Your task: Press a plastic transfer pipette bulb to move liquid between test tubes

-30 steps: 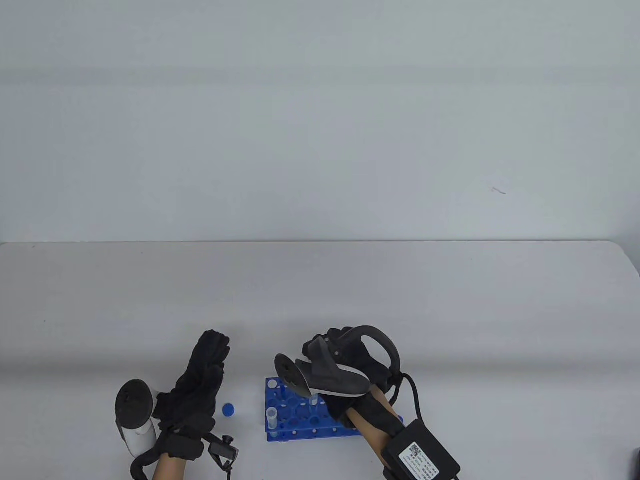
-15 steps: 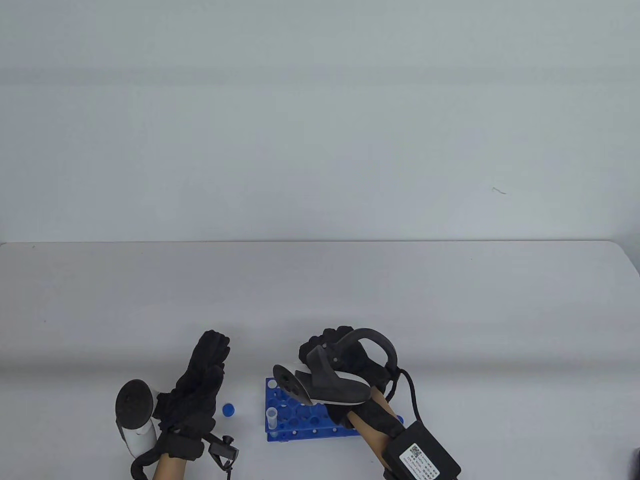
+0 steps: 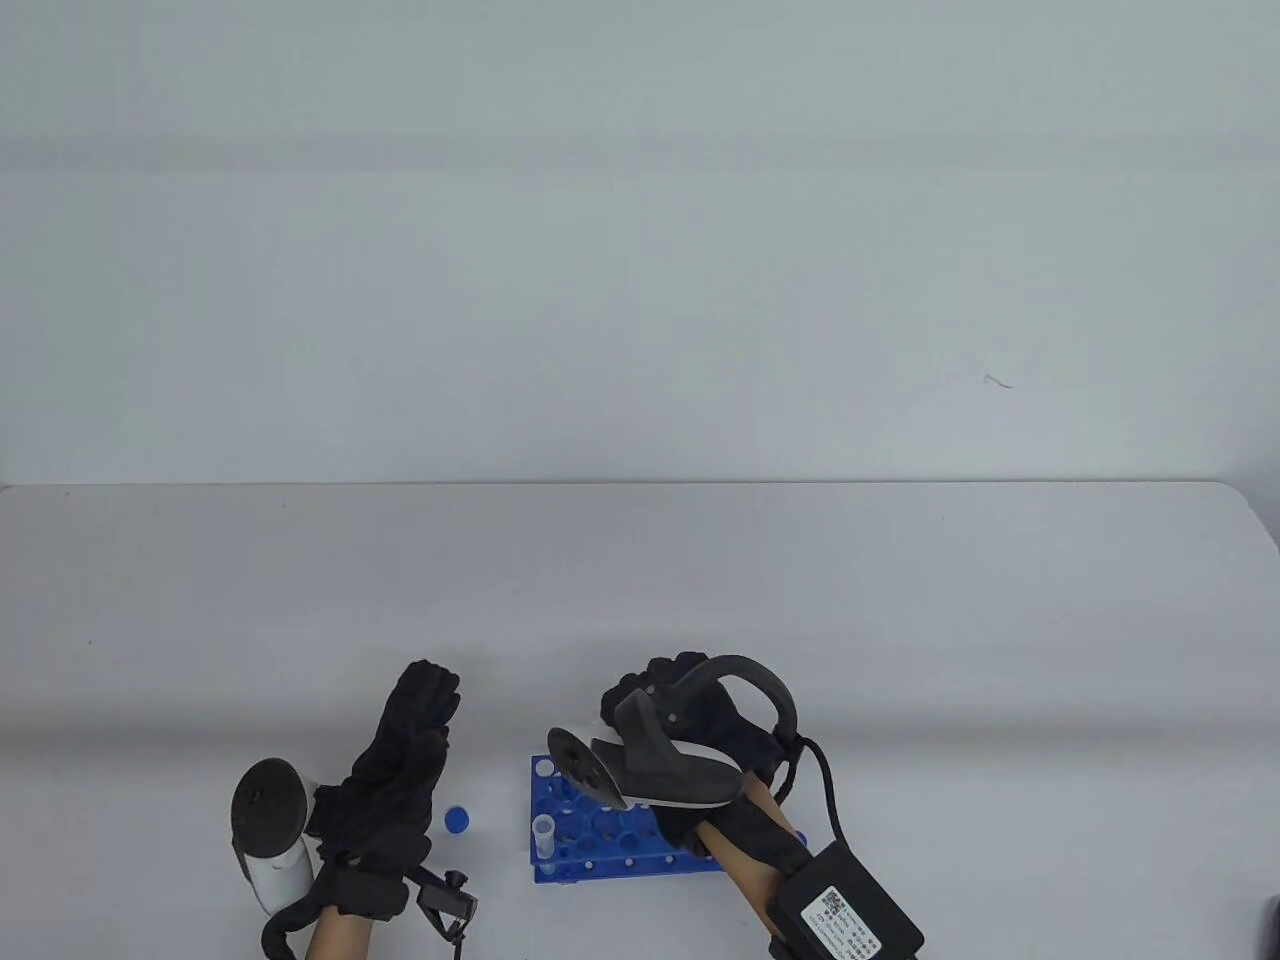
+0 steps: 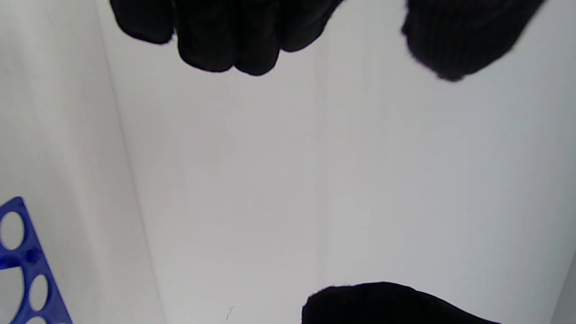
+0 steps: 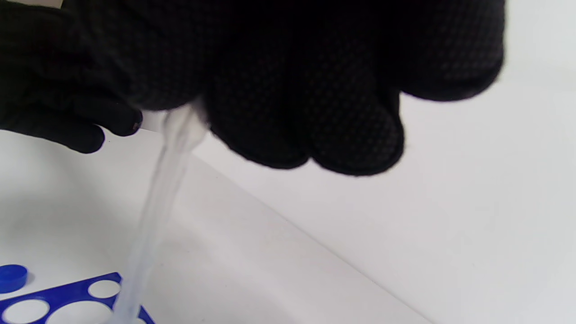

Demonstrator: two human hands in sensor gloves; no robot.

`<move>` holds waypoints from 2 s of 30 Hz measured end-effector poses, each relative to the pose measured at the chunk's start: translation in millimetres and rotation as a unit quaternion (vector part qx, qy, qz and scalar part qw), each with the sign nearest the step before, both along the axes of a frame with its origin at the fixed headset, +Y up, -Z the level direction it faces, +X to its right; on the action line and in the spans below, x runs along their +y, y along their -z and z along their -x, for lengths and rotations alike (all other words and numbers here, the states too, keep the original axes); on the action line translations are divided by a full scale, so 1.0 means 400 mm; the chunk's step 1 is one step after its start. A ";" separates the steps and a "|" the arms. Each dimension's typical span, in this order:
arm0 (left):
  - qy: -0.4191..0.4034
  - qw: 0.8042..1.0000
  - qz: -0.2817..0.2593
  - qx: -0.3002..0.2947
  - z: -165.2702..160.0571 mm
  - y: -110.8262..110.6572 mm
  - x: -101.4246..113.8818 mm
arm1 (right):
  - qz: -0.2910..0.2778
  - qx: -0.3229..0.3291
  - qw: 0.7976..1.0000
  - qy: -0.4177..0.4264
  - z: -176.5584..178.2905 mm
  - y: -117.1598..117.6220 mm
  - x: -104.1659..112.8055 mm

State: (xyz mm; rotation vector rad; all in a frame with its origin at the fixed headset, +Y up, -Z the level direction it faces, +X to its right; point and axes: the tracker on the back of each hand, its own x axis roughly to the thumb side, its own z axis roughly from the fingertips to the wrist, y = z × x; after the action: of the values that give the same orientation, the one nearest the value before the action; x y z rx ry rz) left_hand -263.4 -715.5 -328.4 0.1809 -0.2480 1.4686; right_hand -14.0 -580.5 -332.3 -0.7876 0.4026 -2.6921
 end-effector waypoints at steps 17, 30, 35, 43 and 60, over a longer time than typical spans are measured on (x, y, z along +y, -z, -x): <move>0.000 1.000 -0.002 0.000 0.000 0.000 0.000 | 0.042 -0.024 0.996 0.075 -0.053 -0.036 0.133; 0.000 1.000 -0.003 0.000 0.000 -0.002 0.000 | 0.091 0.053 0.991 0.079 0.051 -0.082 0.116; -0.002 1.000 -0.003 -0.001 0.000 -0.002 0.001 | 0.100 0.057 0.992 0.060 0.084 -0.075 0.082; -0.002 1.000 -0.003 -0.001 0.000 -0.002 0.001 | 0.061 0.072 0.995 0.023 0.126 -0.066 0.018; -0.002 1.000 -0.003 -0.001 0.000 -0.002 0.001 | 0.062 0.085 0.994 -0.034 0.181 -0.041 -0.110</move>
State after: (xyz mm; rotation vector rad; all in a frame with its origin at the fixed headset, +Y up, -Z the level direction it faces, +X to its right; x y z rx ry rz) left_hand -263.3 -715.2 -327.7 0.1859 -0.2536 1.4712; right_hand -86.6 -624.3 -316.1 -1.0526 0.2424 -2.6150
